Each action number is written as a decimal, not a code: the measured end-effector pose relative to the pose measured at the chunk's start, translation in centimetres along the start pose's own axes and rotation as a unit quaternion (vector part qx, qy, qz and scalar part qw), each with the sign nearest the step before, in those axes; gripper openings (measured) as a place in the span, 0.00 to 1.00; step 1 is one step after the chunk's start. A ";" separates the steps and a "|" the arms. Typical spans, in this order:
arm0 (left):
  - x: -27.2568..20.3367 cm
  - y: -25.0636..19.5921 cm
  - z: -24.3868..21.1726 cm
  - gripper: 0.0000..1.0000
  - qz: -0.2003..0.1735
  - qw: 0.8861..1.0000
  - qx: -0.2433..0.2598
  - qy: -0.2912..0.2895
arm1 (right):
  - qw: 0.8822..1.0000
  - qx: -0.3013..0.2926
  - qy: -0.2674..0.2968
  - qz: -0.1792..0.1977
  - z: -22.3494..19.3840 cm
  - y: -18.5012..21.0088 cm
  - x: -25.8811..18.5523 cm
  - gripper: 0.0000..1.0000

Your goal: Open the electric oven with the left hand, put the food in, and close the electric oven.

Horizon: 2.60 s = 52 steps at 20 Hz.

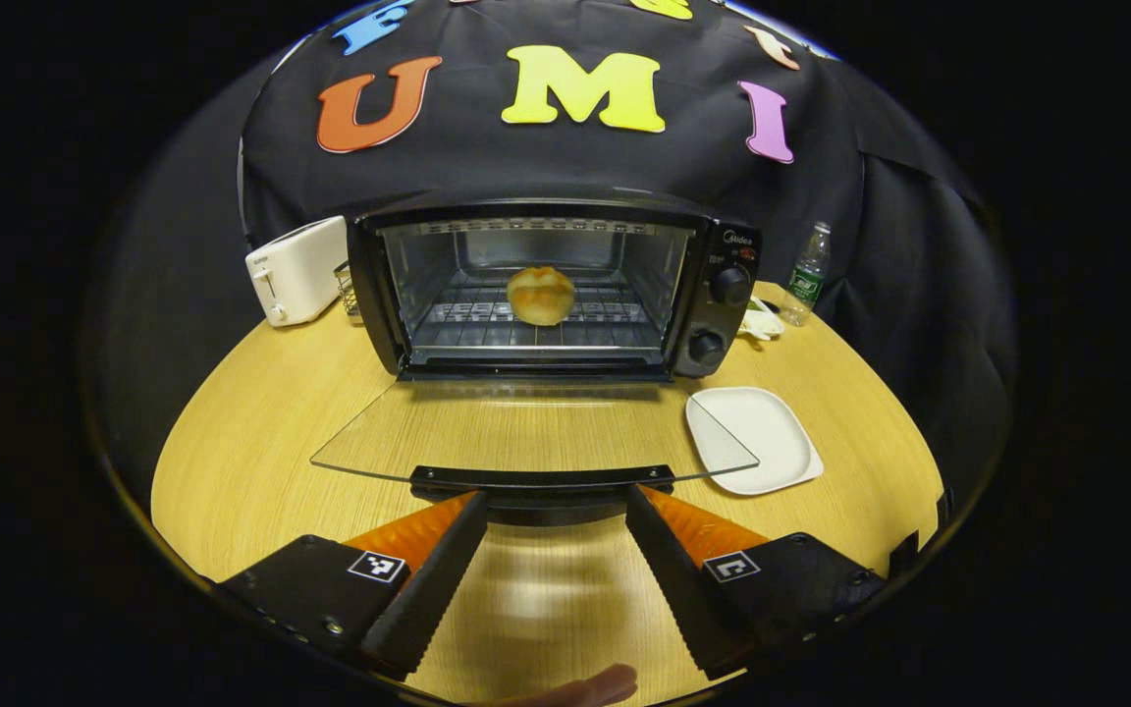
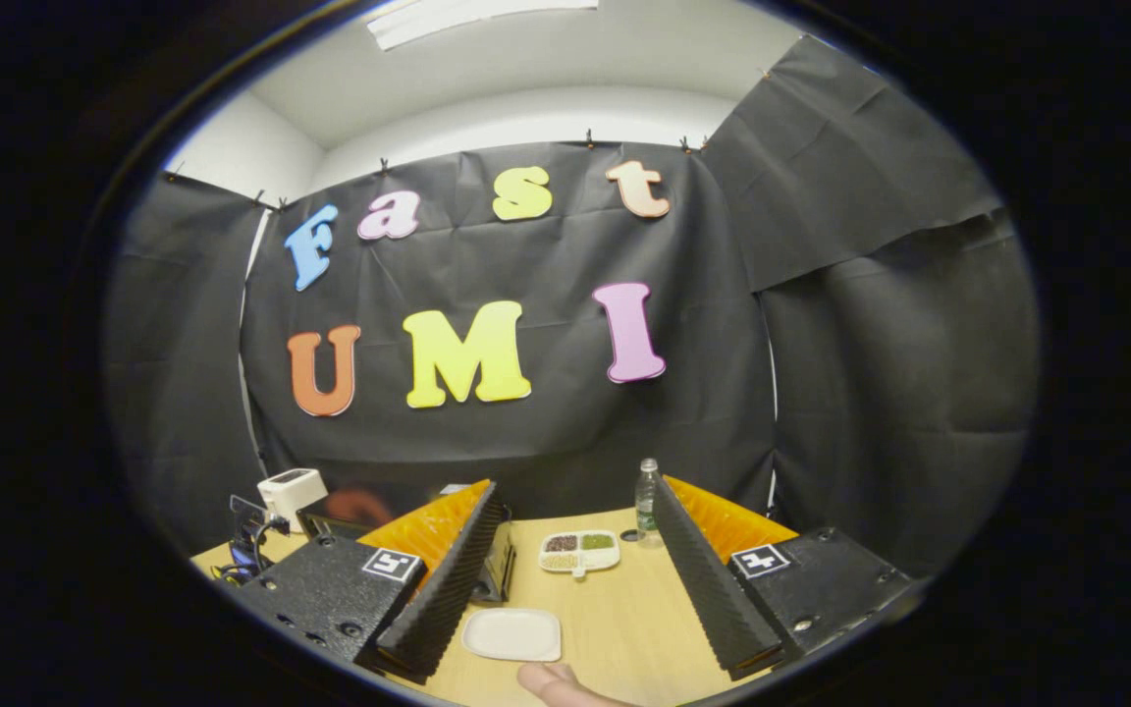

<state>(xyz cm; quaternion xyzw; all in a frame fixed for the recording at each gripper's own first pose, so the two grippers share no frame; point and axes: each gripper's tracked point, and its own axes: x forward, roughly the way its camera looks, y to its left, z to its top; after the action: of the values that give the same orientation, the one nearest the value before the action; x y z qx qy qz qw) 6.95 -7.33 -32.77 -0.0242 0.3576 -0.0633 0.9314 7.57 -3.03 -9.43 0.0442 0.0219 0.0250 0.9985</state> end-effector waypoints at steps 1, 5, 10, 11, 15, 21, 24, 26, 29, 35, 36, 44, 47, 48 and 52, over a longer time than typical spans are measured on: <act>-0.1 0.1 0.3 0.94 0.002 1.000 0.005 -0.004 | 1.000 -0.001 0.000 -0.001 0.0 -0.1 0.0 0.93; -0.3 0.8 1.7 0.94 0.018 0.999 0.024 -0.025 | 1.000 -0.004 0.002 0.001 0.0 0.5 -0.4 0.93; -0.6 1.2 4.6 0.95 0.016 0.997 0.020 -0.071 | 1.000 -0.005 0.007 0.002 -0.2 0.9 -0.5 0.93; -0.7 1.3 5.1 0.95 0.015 0.997 0.020 -0.079 | 1.000 -0.005 0.005 0.003 -0.1 0.9 -0.5 0.93; -0.8 1.6 7.5 0.96 0.005 0.994 0.003 -0.112 | 1.000 -0.004 0.005 0.008 -0.3 1.2 -1.0 0.93; -0.2 2.2 11.1 0.96 0.014 0.990 0.002 -0.142 | 1.000 -0.005 -0.001 0.008 -0.1 1.2 -2.1 0.94; 0.5 2.3 13.4 0.96 0.021 0.987 0.014 -0.159 | 1.000 -0.004 -0.001 0.002 0.1 0.5 -2.6 0.94; 0.7 2.5 14.6 0.96 0.030 0.985 0.018 -0.167 | 1.000 -0.006 -0.003 -0.006 0.2 0.1 -2.7 0.94; -0.1 2.2 15.4 0.97 0.024 0.984 0.013 -0.177 | 1.000 -0.003 -0.002 -0.011 0.4 -0.3 -3.2 0.94; -5.6 2.2 15.3 0.96 0.029 0.977 0.021 -0.209 | 1.000 0.004 0.000 -0.015 0.5 -0.7 -4.4 0.94; -6.8 2.3 15.2 0.96 0.033 0.976 0.021 -0.216 | 1.000 0.005 -0.002 -0.015 0.6 -0.6 -4.8 0.94; -17.7 2.5 14.6 0.96 0.048 0.958 0.017 -0.284 | 1.000 -0.009 -0.014 -0.005 1.0 1.0 -8.3 0.94; -21.3 1.9 13.6 0.96 0.048 0.952 0.016 -0.301 | 1.000 -0.015 -0.013 -0.003 0.7 1.5 -9.6 0.94; -22.5 1.8 13.6 0.96 0.048 0.950 0.013 -0.309 | 1.000 -0.017 -0.015 -0.007 0.7 1.5 -10.0 0.94; -25.7 1.0 12.6 0.96 0.034 0.943 0.007 -0.330 | 0.999 -0.034 -0.026 0.004 0.8 3.0 -11.4 0.94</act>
<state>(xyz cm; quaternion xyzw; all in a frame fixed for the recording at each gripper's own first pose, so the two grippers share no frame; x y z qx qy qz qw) -3.47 -2.82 -6.43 -0.0251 0.0301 -0.0224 0.9990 -3.89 -0.67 -7.94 0.0105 -0.0051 0.0287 0.9995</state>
